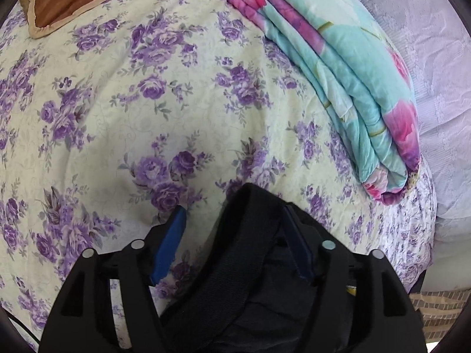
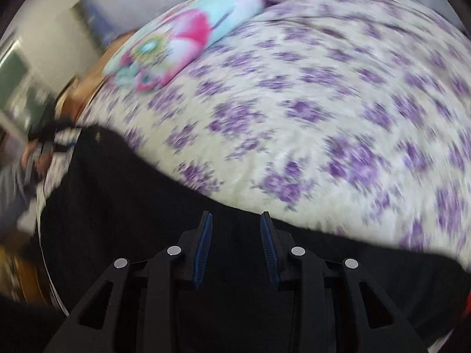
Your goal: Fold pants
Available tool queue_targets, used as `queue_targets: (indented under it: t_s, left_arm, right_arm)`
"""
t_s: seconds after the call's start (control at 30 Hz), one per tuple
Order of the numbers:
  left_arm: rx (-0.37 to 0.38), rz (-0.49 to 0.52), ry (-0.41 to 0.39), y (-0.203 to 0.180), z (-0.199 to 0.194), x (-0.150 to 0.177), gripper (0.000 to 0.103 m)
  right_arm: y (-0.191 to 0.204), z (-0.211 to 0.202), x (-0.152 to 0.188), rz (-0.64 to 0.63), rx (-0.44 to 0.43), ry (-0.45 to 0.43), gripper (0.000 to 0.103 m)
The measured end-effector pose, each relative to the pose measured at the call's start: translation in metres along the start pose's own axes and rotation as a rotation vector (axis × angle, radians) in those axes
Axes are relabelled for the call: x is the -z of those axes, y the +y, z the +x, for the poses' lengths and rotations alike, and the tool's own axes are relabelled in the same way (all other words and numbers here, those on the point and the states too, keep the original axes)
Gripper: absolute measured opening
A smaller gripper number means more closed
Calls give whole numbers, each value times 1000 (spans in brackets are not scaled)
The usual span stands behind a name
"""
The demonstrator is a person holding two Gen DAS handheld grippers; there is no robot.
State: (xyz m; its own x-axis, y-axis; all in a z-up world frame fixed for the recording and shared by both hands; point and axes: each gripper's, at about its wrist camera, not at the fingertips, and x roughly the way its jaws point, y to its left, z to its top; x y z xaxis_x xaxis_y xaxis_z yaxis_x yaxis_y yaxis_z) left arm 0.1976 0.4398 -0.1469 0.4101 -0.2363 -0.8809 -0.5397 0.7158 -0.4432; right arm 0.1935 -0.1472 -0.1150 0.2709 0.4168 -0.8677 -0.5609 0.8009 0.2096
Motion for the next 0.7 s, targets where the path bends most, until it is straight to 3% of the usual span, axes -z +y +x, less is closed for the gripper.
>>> queue_targets:
  t_s: [0.23,0.5,0.57,0.7]
  left_arm:
    - [-47,83,26,-14,4,5,68]
    - [-94,140,42,-25,13,4,71]
    - [-100,140,44,-26,14,3,73]
    - [-111,156,45,-29,15,3,74]
  right_arm:
    - [-7,36,-30,-209,-97,160,34]
    - [4,67,-35,-397,-194,316,34]
    - [9,63,-31,-434,-209,345,18]
    - [17,56,-19,-485,-177,351,10]
